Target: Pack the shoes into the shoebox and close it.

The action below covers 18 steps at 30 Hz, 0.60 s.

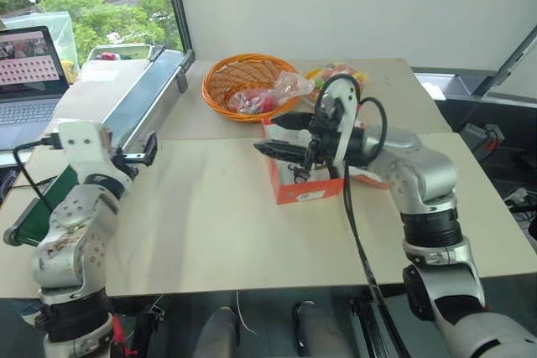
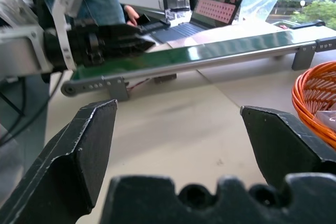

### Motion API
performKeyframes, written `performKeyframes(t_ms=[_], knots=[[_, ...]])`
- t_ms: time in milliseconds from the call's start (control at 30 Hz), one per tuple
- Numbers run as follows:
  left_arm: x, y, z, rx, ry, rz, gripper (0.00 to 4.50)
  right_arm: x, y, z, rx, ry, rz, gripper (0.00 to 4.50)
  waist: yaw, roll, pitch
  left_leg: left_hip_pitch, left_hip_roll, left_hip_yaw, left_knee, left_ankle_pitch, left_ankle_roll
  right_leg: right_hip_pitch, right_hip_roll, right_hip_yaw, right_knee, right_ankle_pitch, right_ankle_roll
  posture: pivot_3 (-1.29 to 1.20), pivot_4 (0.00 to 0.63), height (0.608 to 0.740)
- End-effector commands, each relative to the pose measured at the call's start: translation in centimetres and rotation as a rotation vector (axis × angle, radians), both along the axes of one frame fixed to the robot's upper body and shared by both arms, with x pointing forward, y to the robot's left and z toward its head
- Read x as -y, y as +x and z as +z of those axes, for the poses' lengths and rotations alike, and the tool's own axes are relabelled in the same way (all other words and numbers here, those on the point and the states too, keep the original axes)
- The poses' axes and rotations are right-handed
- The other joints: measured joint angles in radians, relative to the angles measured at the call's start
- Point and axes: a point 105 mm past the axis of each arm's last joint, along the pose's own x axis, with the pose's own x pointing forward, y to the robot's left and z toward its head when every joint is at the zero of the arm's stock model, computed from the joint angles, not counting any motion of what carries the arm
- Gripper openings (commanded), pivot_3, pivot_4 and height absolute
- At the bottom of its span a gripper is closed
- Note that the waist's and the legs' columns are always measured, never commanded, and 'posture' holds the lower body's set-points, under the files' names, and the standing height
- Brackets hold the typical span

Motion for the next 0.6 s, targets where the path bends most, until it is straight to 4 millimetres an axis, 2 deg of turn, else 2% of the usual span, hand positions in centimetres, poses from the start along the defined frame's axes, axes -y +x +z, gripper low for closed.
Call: performKeyframes(t_ms=[33,167,300,467,600], knots=[[-2.7,-1.1,0.2,0.004,0.016,0.094,4.47,-0.4,-0.3,0.5,0.071,0.026,-0.004,4.48,0.001,0.000,0.000,0.000,0.000,0.000,0.000,0.000,0.000,0.000,0.000,0.000,0.000,0.000,0.000,0.00,0.150,0.740],[-2.9,-1.4,-0.8,-0.041,0.058,0.078,4.47,-0.7,0.7,-0.7,0.043,0.043,-0.088,4.48,0.000,0.000,0.000,0.000,0.000,0.000,0.000,0.000,0.000,0.000,0.000,0.000,0.000,0.000,0.000,0.00,0.150,0.740],[-3.4,-1.3,-1.2,-0.068,0.065,0.087,4.47,-1.5,0.5,-1.7,0.043,0.020,-0.099,4.48,0.002,0.000,0.000,0.000,0.000,0.000,0.000,0.000,0.000,0.000,0.000,0.000,0.001,0.000,0.000,0.00,0.150,0.740],[-2.3,-0.1,-0.9,-0.069,0.073,0.041,4.47,-1.8,0.7,-1.5,0.036,0.048,-0.121,4.48,0.004,0.000,0.000,0.000,0.000,0.000,0.000,0.000,0.000,0.000,0.000,0.000,0.001,0.000,0.000,0.00,0.150,0.740],[-2.3,0.8,-1.0,-0.071,0.072,0.032,4.47,-2.3,1.1,-1.3,0.051,0.073,-0.139,4.48,0.002,0.000,0.000,0.000,0.000,0.000,0.000,0.000,0.000,0.000,0.000,0.000,0.001,0.000,0.000,0.00,0.150,0.740]])
